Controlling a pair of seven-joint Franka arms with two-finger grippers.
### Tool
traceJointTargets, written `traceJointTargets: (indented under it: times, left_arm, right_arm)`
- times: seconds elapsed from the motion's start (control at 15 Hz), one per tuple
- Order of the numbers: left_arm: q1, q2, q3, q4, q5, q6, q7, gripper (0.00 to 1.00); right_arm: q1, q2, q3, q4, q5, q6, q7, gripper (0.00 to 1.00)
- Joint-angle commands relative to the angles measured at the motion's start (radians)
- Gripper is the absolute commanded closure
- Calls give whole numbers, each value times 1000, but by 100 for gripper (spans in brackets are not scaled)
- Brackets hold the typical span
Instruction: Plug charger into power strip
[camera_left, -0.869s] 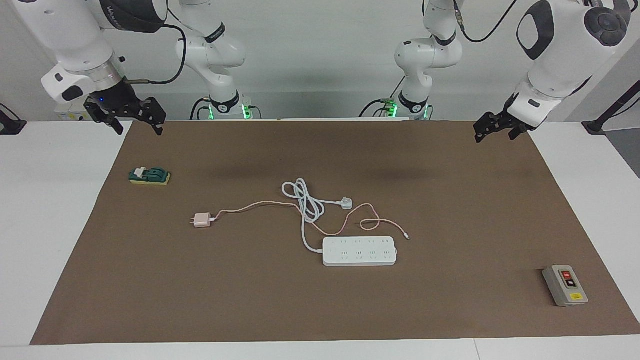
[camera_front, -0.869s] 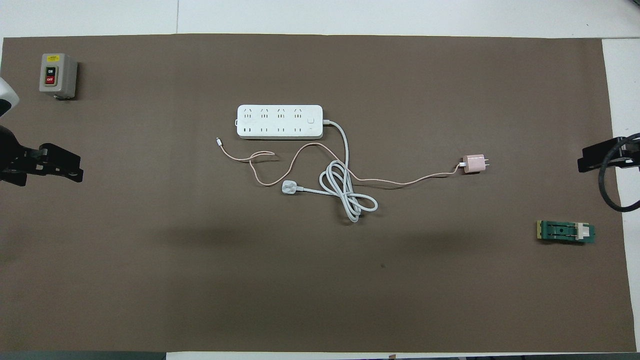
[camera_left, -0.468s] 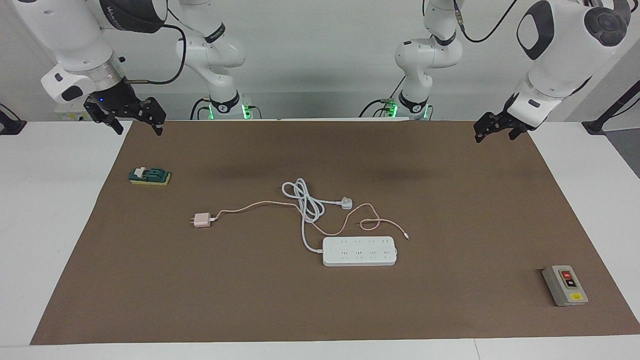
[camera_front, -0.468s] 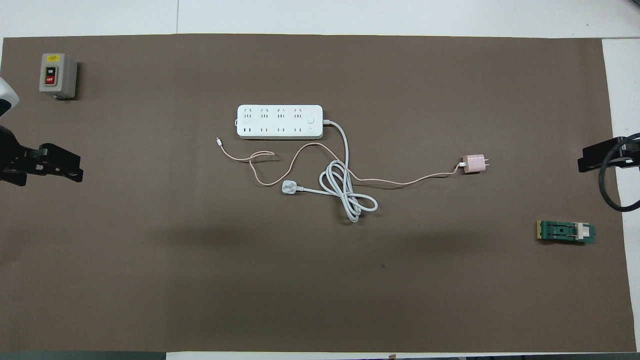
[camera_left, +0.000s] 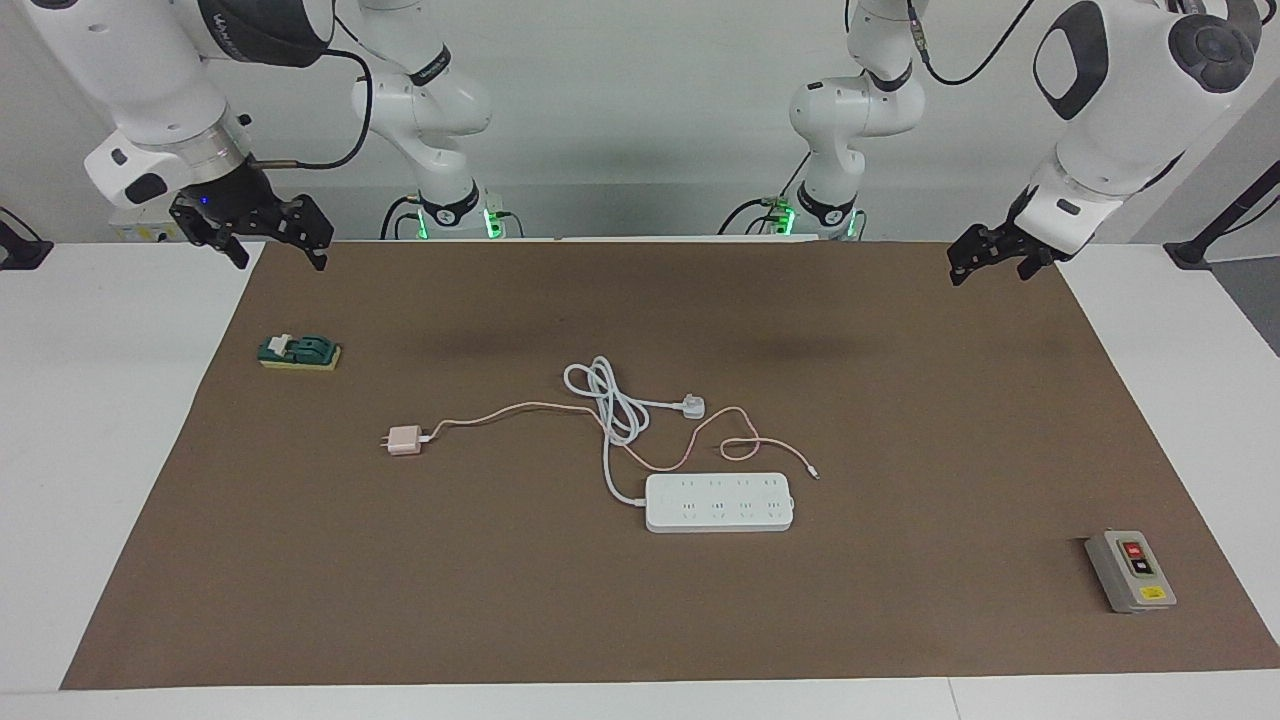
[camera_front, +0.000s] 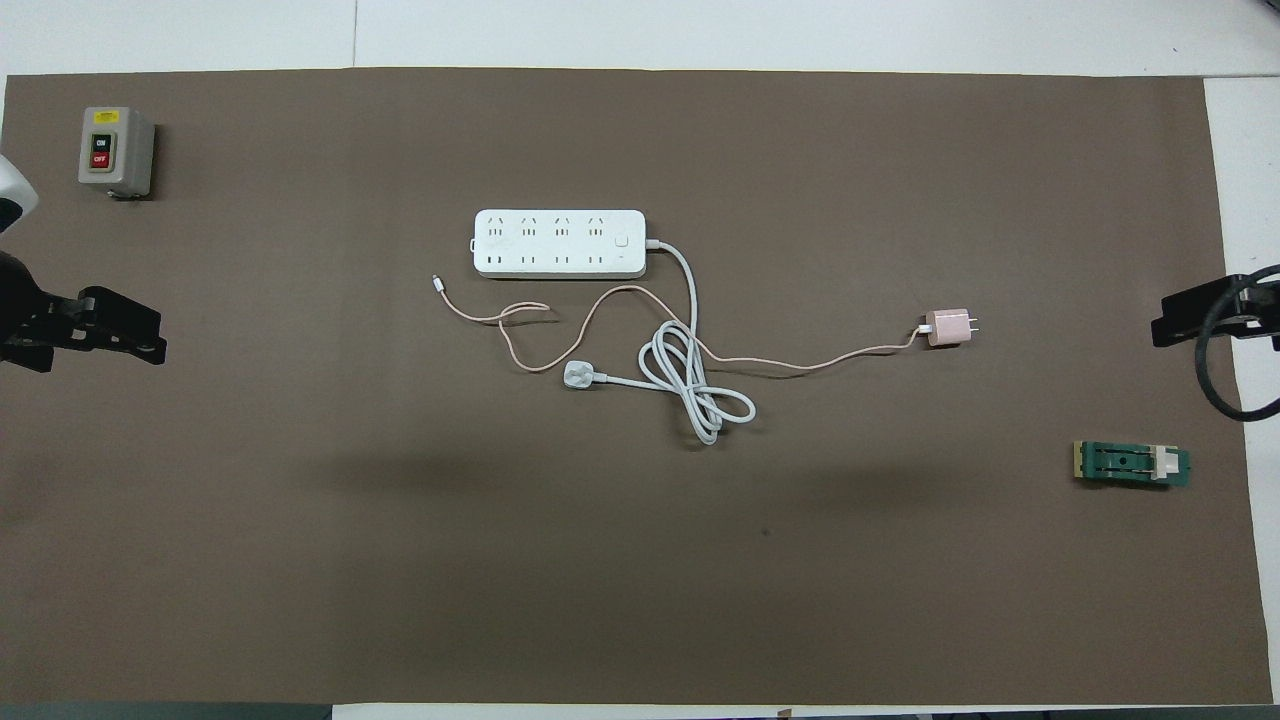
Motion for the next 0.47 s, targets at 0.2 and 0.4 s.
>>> traceJointTargets:
  times: [0.2,0.4]
  left_arm:
    - [17,-28,-8,-33,-8,23,4,0]
    - [17,-28,-8,-33,-8,23,4,0]
  right_arm:
    - [-68,91,3,-42,143,63,478,0]
    - [-108,201,1,-43,252,141,704,1]
